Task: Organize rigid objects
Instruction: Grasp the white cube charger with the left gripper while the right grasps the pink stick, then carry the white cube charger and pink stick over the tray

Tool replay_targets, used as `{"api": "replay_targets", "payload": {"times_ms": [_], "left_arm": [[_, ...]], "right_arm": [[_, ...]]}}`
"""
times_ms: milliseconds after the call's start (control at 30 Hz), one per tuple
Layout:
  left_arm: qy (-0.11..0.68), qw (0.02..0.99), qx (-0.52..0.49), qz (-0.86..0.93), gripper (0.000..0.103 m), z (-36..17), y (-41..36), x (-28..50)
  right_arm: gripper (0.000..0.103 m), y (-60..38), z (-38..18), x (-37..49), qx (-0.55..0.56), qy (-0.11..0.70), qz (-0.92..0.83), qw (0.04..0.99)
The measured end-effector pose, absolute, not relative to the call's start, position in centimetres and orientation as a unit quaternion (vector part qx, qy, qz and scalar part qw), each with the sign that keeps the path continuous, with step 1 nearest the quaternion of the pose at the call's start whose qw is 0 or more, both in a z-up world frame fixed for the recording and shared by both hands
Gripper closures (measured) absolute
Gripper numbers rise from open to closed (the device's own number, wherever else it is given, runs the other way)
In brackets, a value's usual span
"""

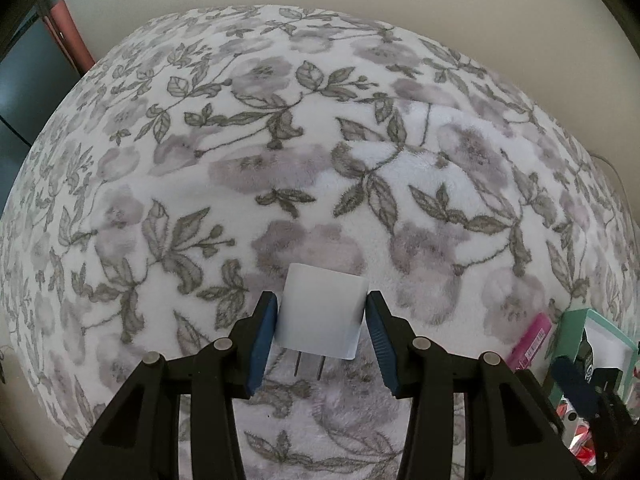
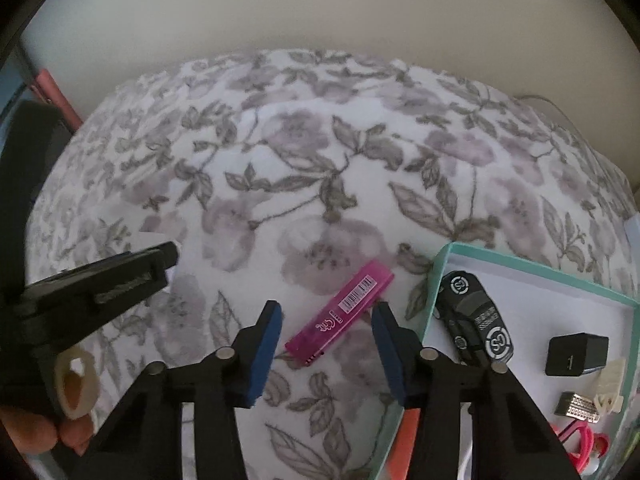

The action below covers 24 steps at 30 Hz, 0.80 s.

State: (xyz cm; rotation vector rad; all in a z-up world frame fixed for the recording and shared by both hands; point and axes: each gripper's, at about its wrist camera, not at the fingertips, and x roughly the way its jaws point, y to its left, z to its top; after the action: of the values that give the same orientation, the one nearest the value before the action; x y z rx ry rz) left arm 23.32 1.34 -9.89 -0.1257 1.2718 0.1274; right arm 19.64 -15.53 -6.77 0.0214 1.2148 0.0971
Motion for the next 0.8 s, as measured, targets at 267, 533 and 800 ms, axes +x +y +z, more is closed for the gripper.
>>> {"api": "replay_targets", "payload": {"times_ms": [267,533,800], "left_arm": [[0.595,0.799,-0.065,0.057,0.056,-10.2,1.6,23.6],[0.605,0.792,-0.06,0.058,0.056,-11.3,1.6,23.7],[0.601,0.795,-0.06,0.058,0.058,-10.9,1.2,23.1]], "right_arm": [[0.069,-16.2,-9.1,20.6,0.042,0.59,0.015,0.807],[0.082,-15.5,-9.1,20.5,0.045,0.579,0.014,0.814],[0.082,-14.7,-8.8,19.6,0.051,0.579,0.035,0.813]]}}
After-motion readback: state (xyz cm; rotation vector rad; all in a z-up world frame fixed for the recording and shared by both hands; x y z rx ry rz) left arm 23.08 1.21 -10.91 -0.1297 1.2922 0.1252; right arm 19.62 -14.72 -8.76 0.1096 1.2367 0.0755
